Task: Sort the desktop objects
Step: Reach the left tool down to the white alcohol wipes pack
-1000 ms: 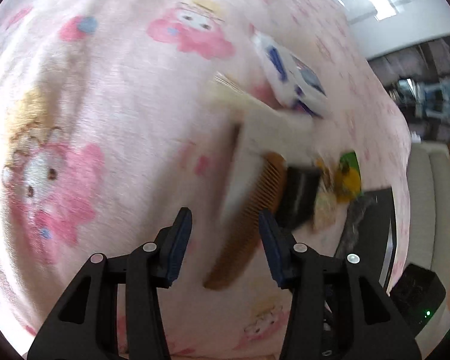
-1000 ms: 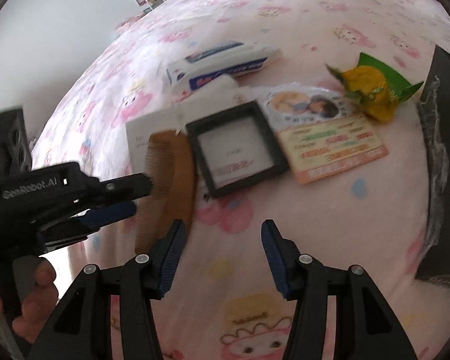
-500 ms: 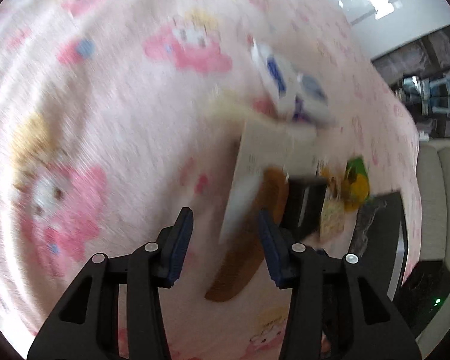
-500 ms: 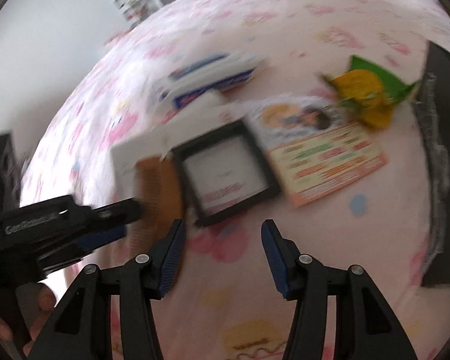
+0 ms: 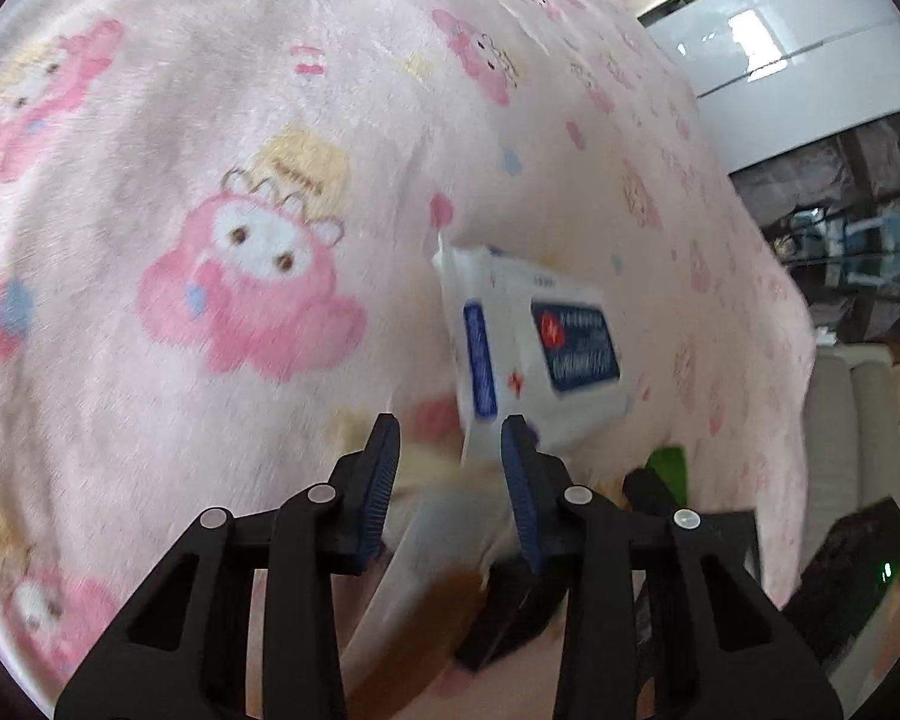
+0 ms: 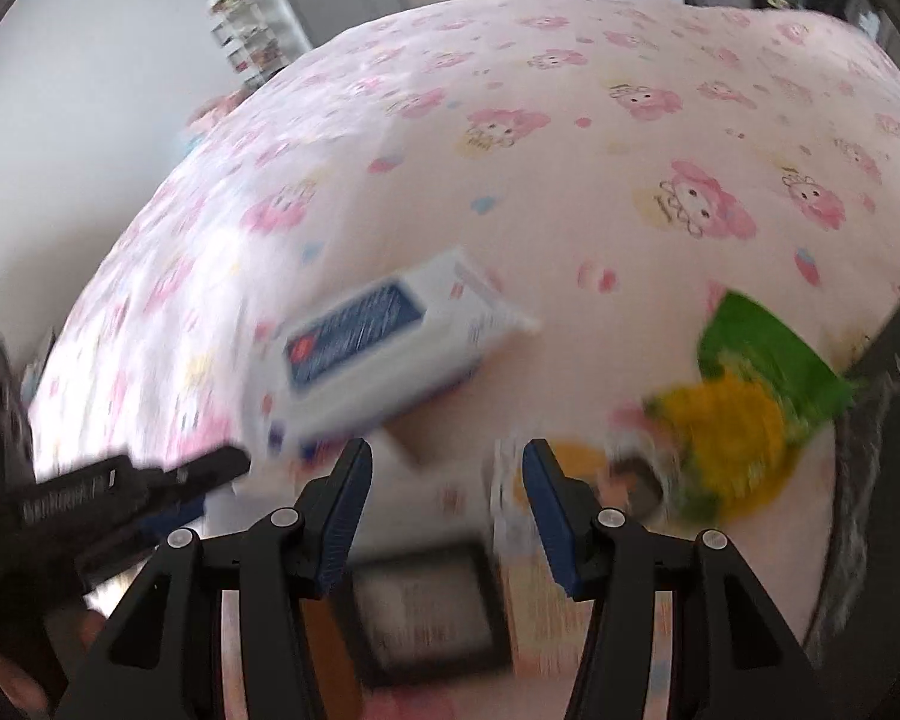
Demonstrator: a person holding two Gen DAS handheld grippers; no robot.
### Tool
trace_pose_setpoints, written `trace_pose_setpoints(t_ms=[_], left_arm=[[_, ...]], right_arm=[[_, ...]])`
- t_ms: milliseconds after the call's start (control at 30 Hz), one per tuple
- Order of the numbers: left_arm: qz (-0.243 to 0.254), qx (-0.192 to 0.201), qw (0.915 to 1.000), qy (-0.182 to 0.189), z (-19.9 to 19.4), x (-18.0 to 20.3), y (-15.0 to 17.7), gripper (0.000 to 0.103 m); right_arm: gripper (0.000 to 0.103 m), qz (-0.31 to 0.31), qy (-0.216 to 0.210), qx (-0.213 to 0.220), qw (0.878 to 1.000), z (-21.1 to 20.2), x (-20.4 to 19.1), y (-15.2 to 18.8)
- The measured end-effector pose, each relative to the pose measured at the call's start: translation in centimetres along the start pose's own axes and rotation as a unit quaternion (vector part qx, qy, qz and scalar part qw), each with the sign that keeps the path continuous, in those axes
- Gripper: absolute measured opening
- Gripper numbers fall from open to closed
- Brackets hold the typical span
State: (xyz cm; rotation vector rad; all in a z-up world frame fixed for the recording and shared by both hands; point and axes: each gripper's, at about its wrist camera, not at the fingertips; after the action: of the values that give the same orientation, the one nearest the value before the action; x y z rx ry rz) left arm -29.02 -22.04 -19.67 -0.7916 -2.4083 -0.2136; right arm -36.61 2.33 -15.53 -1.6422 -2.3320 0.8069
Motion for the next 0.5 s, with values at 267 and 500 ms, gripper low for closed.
trace_pose_setpoints(t_ms=[267,500], left_arm=[[-0.03,0.004,0.9989,0.037,1.4,-1.7,-2.3,0.035],[-0.006,0.004,0.9991,0.043,1.7,-1.0,-2.1,0.023]], right_arm=[[0.049,0.036,0.026,-0.025,0.999,4.4,2.1,-2.5],[0.049,0.094,-0.001,-0.027,0.995,6.2,4.5,-2.9]])
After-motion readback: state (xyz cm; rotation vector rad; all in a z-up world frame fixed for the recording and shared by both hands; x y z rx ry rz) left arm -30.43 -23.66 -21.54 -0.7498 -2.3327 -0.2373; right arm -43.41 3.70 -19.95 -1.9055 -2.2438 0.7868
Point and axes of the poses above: each gripper's, at about its wrist camera, not at the fingertips, and z roughly the way its jaws point, x to its right, y to its underside, and after that the axes turned 14 degrees about -z, right-handed
